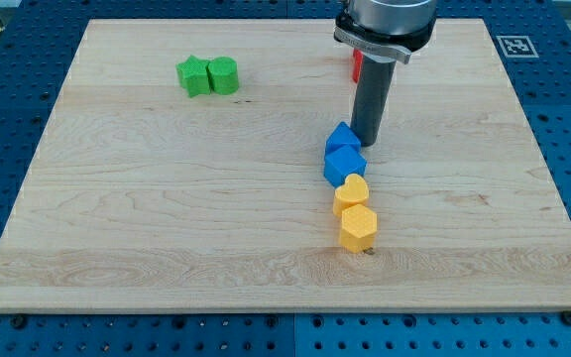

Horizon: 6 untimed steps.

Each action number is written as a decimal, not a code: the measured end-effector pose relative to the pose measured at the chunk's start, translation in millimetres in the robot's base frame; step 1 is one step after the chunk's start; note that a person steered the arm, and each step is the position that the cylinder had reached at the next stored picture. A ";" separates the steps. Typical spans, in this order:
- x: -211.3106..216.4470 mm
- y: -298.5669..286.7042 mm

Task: Point your arm at the bottom right side of the red circle

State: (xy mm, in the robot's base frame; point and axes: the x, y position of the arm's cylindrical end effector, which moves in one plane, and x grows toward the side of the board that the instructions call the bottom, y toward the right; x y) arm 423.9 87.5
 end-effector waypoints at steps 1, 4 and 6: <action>0.0 15.0; -40.0 93.1; -76.9 93.0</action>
